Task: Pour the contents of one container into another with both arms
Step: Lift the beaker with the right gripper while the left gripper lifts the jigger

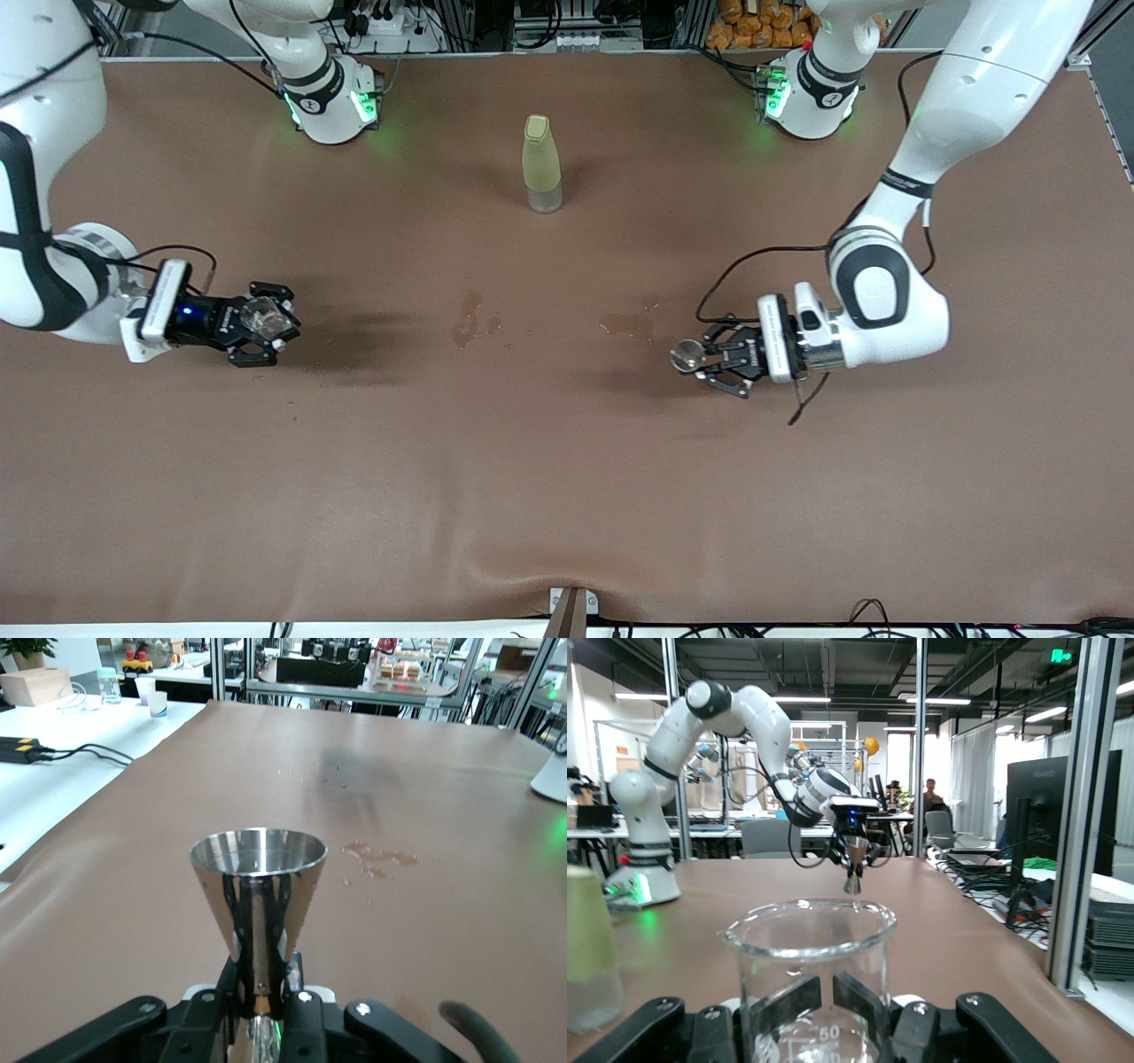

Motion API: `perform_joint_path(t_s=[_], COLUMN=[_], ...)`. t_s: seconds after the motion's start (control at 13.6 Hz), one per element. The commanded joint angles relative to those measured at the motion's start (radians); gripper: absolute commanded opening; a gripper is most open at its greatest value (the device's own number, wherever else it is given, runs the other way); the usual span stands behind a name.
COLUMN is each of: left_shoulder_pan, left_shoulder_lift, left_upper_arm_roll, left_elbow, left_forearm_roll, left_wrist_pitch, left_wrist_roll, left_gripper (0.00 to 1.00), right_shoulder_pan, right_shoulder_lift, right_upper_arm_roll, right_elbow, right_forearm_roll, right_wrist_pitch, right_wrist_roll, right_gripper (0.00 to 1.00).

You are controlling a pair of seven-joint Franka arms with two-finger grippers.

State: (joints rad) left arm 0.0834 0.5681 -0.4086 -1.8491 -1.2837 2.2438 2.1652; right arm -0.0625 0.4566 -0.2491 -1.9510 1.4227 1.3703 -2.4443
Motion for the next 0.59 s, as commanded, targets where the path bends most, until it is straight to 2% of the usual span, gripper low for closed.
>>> perform_joint_path(t_s=[0.0, 0.15, 0.22, 0.51], left_shoulder_pan=[-0.062, -0.146, -0.175, -0.241], left_shoulder_lift=[0.019, 0.062, 0.078, 0.093], left_upper_arm_roll=[0.004, 0.005, 0.008, 0.011], left_elbow=[0.025, 0.076, 0.086, 0.113], left_forearm_roll=[-0.119, -0.272, -0.349, -0.39], left_wrist_pitch=[0.011, 0.045, 0.065, 0.095], left_wrist_roll=[0.11, 0.363, 0.405, 0.285], left_gripper=[0.0, 0.0, 0.0, 0.0], right_shoulder_pan=[0.024, 0.03, 0.033, 0.07], right_shoulder_lift=[-0.133, -0.176, -0.187, -0.225], right_upper_arm_roll=[-0.042, -0.047, -0.047, -0.047], right_elbow=[-0.039, -0.039, -0.039, -0.04], right_forearm_roll=[-0.044, -0.048, -0.048, -0.048], right_wrist_pitch=[-0.017, -0.025, -0.03, -0.054], right_wrist_roll=[0.149, 0.214, 0.238, 0.324], right_gripper=[0.0, 0.0, 0.0, 0.0])
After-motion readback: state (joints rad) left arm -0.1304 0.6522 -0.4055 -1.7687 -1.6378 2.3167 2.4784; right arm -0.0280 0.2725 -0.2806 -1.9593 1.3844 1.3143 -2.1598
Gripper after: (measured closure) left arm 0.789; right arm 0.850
